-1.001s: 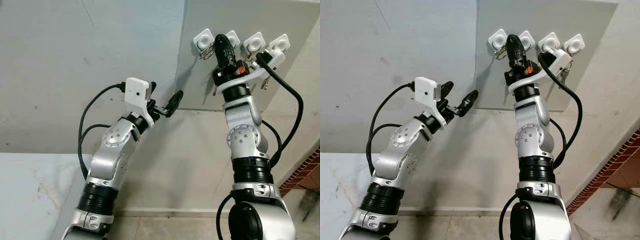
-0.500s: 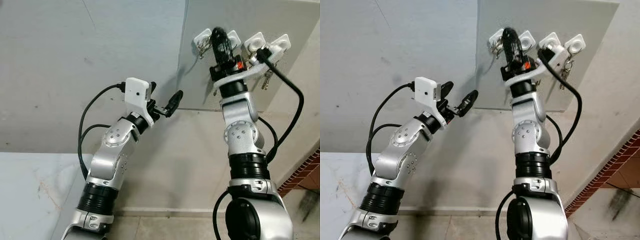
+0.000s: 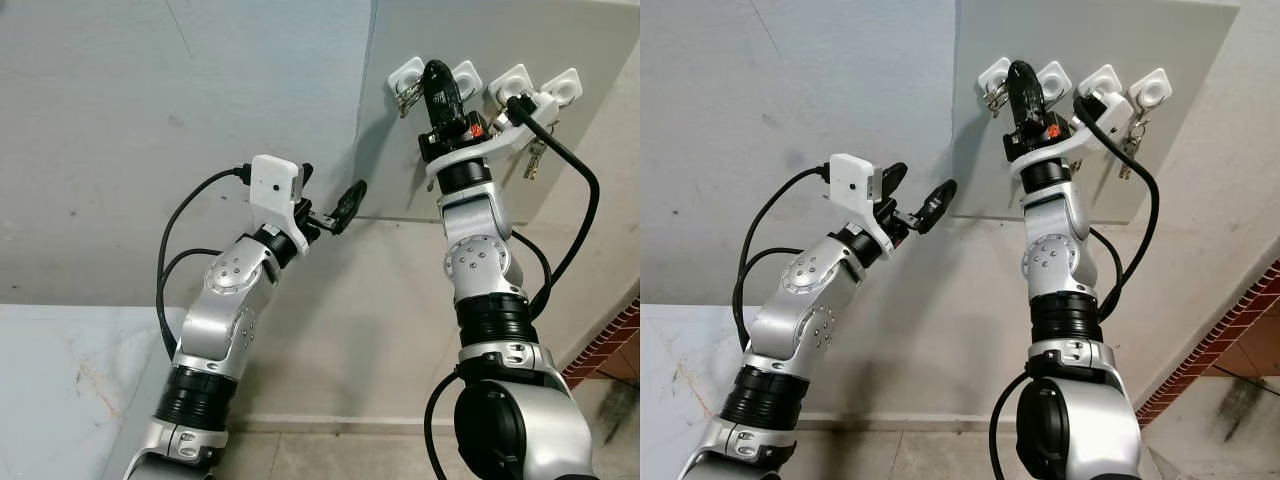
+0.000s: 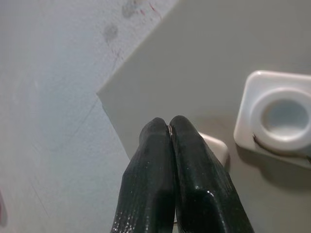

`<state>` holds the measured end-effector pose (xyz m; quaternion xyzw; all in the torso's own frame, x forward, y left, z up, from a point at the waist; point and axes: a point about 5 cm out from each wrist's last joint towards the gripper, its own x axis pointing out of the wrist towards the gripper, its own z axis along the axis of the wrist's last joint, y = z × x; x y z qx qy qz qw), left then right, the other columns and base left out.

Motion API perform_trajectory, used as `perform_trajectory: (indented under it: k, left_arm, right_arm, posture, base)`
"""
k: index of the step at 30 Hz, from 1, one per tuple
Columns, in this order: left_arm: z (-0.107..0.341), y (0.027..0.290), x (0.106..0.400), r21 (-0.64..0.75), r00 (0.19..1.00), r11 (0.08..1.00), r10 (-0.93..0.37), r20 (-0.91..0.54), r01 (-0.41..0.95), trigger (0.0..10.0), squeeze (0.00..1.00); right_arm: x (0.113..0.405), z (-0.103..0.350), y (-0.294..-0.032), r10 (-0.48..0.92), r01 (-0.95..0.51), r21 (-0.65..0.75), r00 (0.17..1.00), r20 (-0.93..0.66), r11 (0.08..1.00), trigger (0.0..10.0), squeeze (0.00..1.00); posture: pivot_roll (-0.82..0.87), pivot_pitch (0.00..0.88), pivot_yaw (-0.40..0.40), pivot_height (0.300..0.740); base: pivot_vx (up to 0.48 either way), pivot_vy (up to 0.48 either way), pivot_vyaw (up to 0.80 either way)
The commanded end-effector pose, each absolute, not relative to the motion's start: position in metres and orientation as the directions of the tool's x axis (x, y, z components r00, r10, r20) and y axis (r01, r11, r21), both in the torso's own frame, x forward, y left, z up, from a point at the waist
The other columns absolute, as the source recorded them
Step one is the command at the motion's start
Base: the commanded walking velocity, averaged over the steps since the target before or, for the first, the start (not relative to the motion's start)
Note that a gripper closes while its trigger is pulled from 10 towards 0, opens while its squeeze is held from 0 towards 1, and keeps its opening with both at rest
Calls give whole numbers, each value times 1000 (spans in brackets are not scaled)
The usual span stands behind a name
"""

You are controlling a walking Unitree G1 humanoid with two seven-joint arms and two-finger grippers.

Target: Hang keys on a hook

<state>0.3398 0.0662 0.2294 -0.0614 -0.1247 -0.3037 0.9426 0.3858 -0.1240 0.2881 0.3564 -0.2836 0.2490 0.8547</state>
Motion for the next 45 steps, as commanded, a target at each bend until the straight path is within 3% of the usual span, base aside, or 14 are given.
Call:
perform_trajectory:
  k: [1,28,32,45]
  left_arm:
    - [232,66,337,-35,780,807,-558,283,590,10000,0]
    - [232,66,337,-35,780,807,-558,283,590,10000,0]
    - [232,65,334,-40,775,801,-563,288,597,10000,0]
    - [232,65,334,-41,775,800,-565,285,598,10000,0]
  right_arm:
    - [386,297,-123,224,-638,450,699,679,625,10000,0]
    - [386,297,-123,224,-638,450,699,679,625,10000,0]
    - [392,251,-122,260,-605,516,764,591,606,10000,0]
    - [388,248,-118,292,-640,487,736,611,594,10000,0]
  posture:
    - [35,0,-38,740]
    - [35,0,-38,740]
    - [40,0,-38,740]
    - [37,0,-36,740]
  base:
    - [0,0,0]
    - [0,0,0]
    - [0,0,0]
    - [0,0,0]
